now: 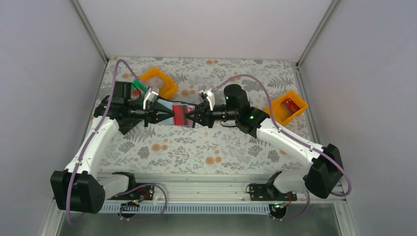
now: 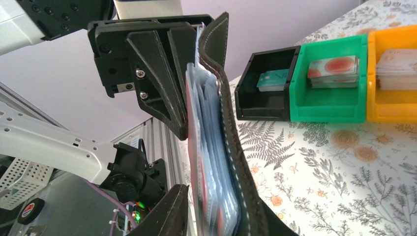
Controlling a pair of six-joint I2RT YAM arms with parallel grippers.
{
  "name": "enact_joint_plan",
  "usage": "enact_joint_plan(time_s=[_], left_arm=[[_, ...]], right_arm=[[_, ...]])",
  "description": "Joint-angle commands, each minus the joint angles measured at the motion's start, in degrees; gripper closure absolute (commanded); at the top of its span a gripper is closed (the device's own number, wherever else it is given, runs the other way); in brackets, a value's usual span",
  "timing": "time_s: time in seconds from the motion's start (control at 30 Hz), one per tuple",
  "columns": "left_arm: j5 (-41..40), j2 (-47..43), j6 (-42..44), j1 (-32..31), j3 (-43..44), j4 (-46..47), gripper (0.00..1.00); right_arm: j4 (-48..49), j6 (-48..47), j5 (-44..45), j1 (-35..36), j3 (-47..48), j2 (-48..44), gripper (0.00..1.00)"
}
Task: Take the credit cards out of the card holder
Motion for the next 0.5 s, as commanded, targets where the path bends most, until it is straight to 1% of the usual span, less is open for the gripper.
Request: enact_joint_plan(time_s=[0.0,0.13,0.27,0.37,0.47], left_arm=[[2.0,0.28,0.18,0.16,-0.22,1.95,0.98],[2.0,0.47,0.86,0.23,0.13,1.31,0.98],[-0.11,0.52,1.18,0.25,0.44,0.89,0.98],[-0.45,0.57,2.35,0.33,0.35,0.19,0.98],[-1.57,0.67,2.38,0.33,0.2,0.33,0.98]], right_arm=[[0.36,-1.37,-1.31,-1.15,-0.79,-1.85,0.74],[0.36,-1.31,-1.66,-1.93,-1.73,-2.26,0.8],[-0.65,-1.58,-2.38,-3.2,-2.55,-3.18,0.93],[-2.05,-2.45,-3.06,-3.97,-2.53,-4.11,0.96],[-4.2,-3.57,-3.02,-4.56,-2.3,-4.74,0.96]])
